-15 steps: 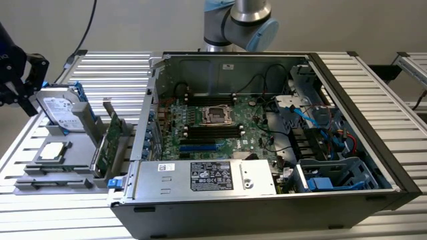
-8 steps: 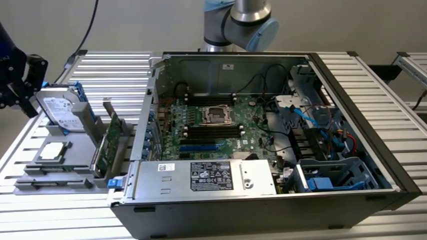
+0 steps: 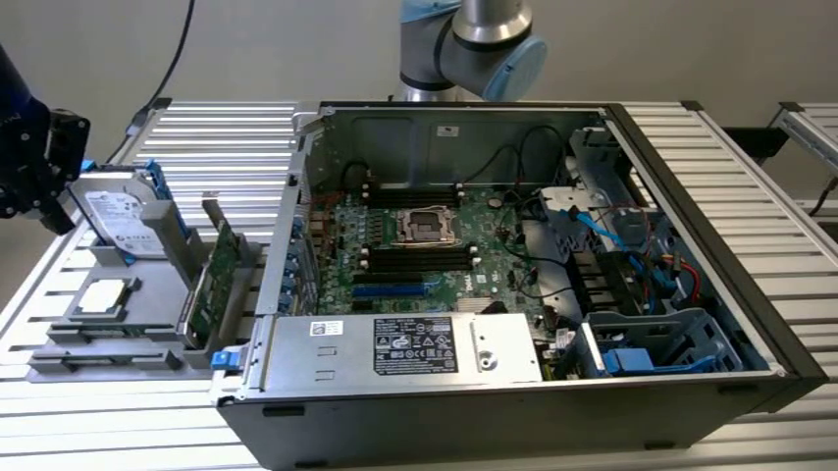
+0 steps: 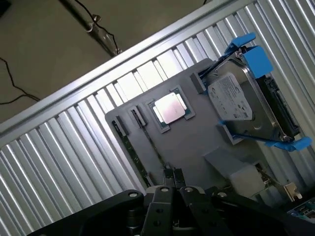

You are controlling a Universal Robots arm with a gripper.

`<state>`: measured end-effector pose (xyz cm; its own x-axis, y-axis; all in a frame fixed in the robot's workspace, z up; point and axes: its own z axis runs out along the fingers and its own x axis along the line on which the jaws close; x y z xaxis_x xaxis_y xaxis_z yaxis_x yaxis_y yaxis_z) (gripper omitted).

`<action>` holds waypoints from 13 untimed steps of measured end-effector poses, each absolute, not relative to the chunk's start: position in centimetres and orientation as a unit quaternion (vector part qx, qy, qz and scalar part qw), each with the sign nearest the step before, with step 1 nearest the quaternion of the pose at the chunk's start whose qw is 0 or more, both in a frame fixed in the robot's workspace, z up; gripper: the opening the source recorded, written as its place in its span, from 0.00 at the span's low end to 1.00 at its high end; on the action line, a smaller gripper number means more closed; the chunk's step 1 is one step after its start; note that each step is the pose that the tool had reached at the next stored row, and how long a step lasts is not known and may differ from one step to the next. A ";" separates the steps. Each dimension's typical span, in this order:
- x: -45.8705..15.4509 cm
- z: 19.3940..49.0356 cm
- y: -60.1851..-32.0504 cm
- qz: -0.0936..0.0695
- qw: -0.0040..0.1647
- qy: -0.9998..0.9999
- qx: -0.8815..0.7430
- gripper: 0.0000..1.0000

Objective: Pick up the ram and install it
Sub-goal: 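Pick up the ram and move it above insertion slot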

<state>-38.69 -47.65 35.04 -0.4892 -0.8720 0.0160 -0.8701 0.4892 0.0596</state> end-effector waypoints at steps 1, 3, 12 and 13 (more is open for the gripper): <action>-38.7 35.0 -47.7 -0.022 0.023 -0.858 0.513 0.11; -38.7 35.0 -47.7 -0.022 0.024 -0.848 0.529 0.11; -38.7 34.9 -47.7 -0.021 0.028 -0.802 0.596 0.11; -38.7 34.9 -47.7 -0.021 0.028 -0.797 0.603 0.11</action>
<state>-38.69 -47.65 34.89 -0.2705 -0.9625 0.0201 -0.9602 0.2713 0.0672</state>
